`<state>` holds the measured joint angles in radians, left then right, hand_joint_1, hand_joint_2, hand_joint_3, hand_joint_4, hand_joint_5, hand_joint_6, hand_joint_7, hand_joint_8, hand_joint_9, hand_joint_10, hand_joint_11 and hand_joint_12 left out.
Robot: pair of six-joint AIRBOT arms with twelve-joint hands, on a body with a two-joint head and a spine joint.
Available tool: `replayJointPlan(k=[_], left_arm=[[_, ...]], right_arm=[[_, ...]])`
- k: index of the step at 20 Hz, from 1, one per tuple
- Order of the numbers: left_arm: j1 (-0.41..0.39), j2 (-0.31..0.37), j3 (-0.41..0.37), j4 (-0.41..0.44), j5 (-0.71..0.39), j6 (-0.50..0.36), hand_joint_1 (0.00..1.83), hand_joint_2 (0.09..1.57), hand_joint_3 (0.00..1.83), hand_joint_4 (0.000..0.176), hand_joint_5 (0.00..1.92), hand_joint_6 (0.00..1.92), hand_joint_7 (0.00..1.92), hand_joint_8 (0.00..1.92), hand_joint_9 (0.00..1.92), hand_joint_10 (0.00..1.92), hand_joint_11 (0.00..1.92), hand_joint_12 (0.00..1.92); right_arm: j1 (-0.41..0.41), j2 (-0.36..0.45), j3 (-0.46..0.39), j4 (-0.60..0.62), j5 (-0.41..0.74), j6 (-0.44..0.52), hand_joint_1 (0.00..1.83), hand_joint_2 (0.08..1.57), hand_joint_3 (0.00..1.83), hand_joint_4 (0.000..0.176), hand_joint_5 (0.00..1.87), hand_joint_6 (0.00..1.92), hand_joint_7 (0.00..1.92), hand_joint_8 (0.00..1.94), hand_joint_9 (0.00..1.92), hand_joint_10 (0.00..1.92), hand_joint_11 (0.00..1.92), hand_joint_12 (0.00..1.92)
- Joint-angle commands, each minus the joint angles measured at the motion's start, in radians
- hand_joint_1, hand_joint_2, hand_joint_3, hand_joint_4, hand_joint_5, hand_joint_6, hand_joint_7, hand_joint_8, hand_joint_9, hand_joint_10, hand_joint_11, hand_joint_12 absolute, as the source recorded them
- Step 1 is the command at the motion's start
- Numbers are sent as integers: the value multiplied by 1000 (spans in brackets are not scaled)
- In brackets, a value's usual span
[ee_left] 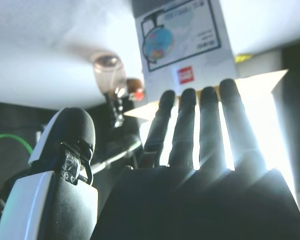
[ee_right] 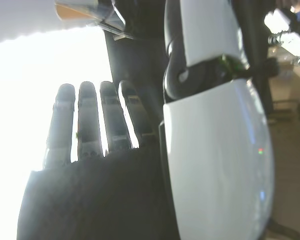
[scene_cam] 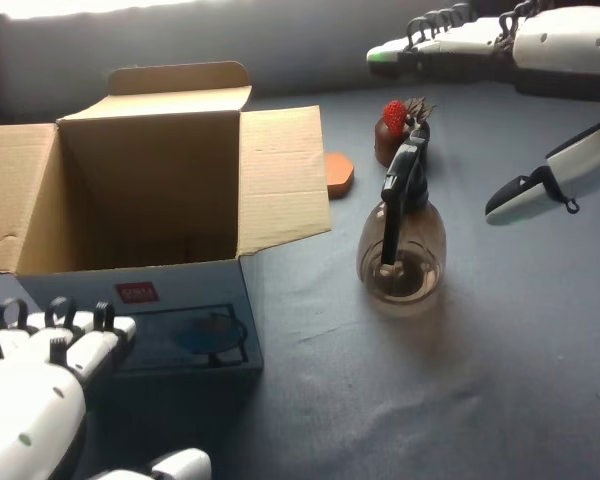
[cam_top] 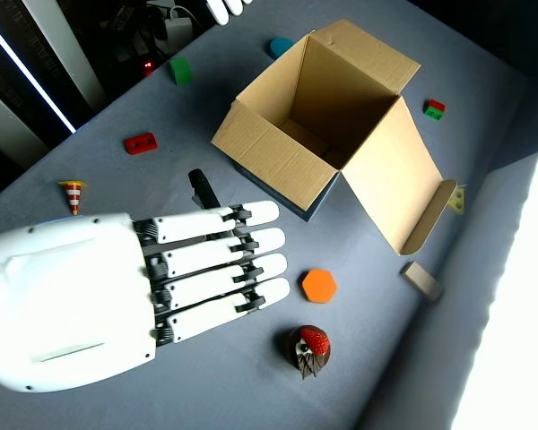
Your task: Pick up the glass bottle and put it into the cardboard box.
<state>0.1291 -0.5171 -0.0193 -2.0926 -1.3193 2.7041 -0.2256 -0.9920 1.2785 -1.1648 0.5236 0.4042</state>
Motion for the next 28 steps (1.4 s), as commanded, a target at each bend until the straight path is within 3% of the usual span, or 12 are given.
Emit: replayJointPlan(k=[1,5,7,12,16,20,28], left_arm=[[2,-6,6,94,35,-8,0,1280,0,0,6,2,10,1,0,0,0,211],[99,-66,34,156,50,-132,0,1267,0,0,4,1,8,0,0,0,0,209],[146,-126,33,204,2,-221,0,1265,0,0,0,0,2,0,0,0,0,125],[199,-291,40,244,-123,-296,0,1269,0,0,0,0,0,0,0,0,0,110],[223,-313,45,244,-161,-316,0,1261,0,0,0,0,0,0,0,0,0,44],[334,-320,51,321,-162,-478,0,1253,0,0,0,0,0,0,0,0,0,39],[487,-398,61,460,-212,-671,0,1242,0,0,0,0,0,0,0,0,0,85]], right_arm=[[8,-4,6,50,44,-7,1122,907,19,0,0,0,0,0,0,0,0,0],[-4,-43,39,49,24,-3,1110,908,19,0,0,0,0,0,0,0,0,0],[-11,-57,46,40,18,-3,1102,906,18,0,0,0,0,0,0,0,0,0],[-30,-91,72,34,7,-4,1104,903,16,0,0,0,0,0,0,0,0,0],[-38,-110,77,31,-16,-4,1091,902,15,0,0,0,0,0,0,0,0,0],[-39,-130,83,23,-35,-5,1087,904,16,0,0,0,0,0,0,0,0,0],[-45,-166,114,21,-41,-12,1088,909,18,0,0,0,0,0,0,0,0,0]])
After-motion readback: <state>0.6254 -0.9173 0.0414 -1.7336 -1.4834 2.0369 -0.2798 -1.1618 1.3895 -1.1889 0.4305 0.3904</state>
